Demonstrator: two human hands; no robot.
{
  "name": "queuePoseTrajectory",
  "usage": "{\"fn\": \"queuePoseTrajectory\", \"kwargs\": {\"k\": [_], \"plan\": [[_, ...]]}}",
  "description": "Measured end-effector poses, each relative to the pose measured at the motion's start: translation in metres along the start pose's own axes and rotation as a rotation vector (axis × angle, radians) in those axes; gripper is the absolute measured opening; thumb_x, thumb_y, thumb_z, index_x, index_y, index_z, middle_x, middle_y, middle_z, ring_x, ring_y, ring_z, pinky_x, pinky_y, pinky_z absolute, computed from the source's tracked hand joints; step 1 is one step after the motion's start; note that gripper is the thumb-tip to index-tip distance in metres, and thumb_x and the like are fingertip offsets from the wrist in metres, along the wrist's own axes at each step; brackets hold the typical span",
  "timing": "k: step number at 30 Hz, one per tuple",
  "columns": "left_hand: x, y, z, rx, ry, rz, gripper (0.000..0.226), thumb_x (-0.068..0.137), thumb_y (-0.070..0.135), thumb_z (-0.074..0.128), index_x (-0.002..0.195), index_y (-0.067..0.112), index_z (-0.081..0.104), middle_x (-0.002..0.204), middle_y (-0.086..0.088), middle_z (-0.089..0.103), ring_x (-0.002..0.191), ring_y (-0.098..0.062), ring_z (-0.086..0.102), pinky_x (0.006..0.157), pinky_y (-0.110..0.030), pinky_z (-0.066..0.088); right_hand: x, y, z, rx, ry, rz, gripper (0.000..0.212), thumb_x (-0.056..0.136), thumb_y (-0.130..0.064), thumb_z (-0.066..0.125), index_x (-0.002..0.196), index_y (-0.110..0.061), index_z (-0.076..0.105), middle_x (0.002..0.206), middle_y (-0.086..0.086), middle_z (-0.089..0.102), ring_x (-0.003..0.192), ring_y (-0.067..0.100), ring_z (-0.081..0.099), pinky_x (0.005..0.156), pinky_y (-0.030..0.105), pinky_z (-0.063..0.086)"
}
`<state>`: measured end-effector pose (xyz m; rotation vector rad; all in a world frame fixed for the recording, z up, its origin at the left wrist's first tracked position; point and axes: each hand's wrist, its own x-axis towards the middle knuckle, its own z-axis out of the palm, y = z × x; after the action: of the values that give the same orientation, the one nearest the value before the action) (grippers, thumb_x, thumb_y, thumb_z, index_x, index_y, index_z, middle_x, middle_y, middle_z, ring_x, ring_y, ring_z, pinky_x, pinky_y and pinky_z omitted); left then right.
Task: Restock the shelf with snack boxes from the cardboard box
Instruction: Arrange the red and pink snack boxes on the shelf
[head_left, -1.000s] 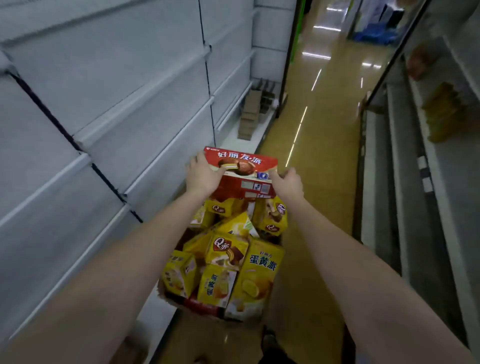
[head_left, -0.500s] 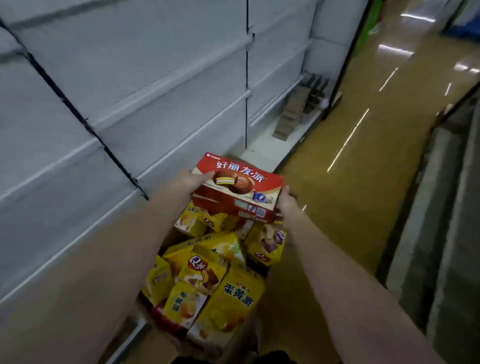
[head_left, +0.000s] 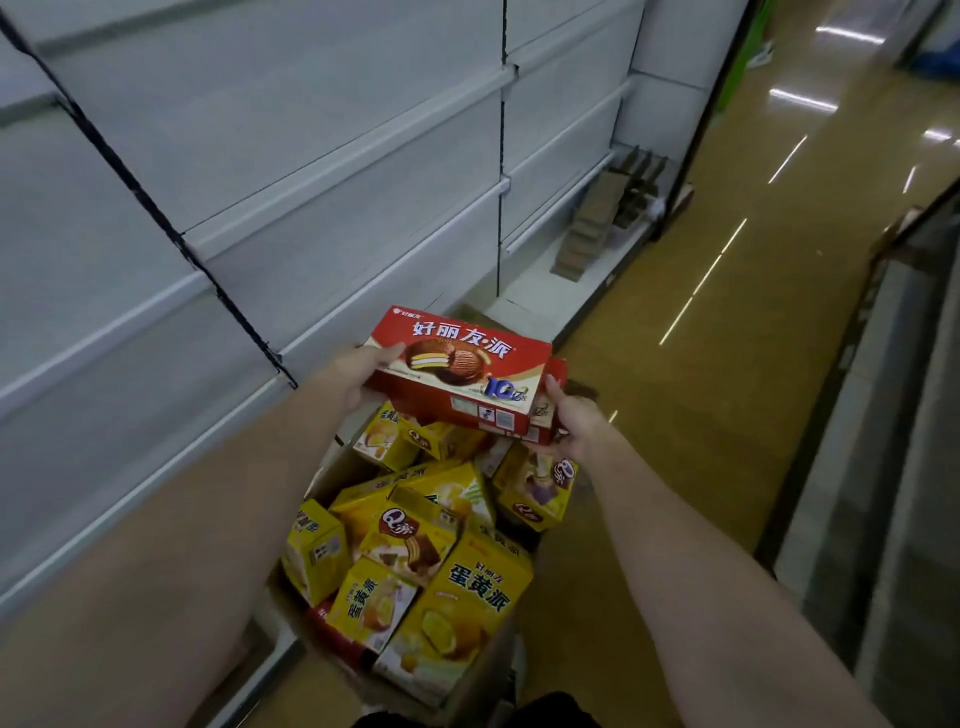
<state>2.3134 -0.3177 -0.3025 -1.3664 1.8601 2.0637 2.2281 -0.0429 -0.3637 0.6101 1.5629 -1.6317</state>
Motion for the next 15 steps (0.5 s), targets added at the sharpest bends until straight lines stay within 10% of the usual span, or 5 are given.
{"fn": "queuePoseTrajectory", "kwargs": {"k": [4,8,12,15], "plan": [[-0.008,0.003,-0.016,-0.045,-0.045,0.018,0.032,0.086,0.022,0.075,0.110,0.009,0.058,0.086,-0.004,0.069,0.073,-0.015,0.066,0.051,-0.032,0.057,-0.018,0.004,0.007,0.037,0.080,-0.144,0.069,0.086,-0.041,0.074,0.139,-0.009,0.044,0.110,0.013,0.068,0.094,0.031,0.069,0.070,0.053,0.061],[-0.017,0.018,-0.030,-0.120,-0.094,0.096,0.019,0.081,0.025,0.077,0.090,0.016,0.064,0.081,-0.001,0.071,0.081,-0.017,0.069,0.081,-0.036,0.060,-0.055,0.001,0.014,0.120,0.152,-0.298,0.075,0.090,-0.037,0.070,0.149,-0.010,0.034,0.104,0.012,0.069,0.084,0.027,0.070,0.067,0.047,0.060],[-0.043,0.040,-0.024,-0.210,-0.215,0.135,0.022,0.083,0.019,0.076,0.099,0.011,0.064,0.084,-0.003,0.072,0.061,-0.012,0.072,0.051,-0.026,0.057,-0.097,-0.003,0.004,0.254,0.241,-0.417,0.063,0.089,-0.037,0.071,0.141,-0.012,0.045,0.106,0.011,0.073,0.086,0.029,0.074,0.071,0.052,0.061],[-0.057,0.052,-0.006,-0.202,-0.402,0.145,0.040,0.080,0.016,0.077,0.116,0.008,0.064,0.105,-0.010,0.073,0.088,-0.021,0.074,0.068,-0.038,0.061,-0.141,-0.004,-0.015,0.339,0.363,-0.523,0.055,0.091,-0.036,0.069,0.137,-0.014,0.050,0.104,0.008,0.072,0.088,0.027,0.073,0.071,0.048,0.061]]}}
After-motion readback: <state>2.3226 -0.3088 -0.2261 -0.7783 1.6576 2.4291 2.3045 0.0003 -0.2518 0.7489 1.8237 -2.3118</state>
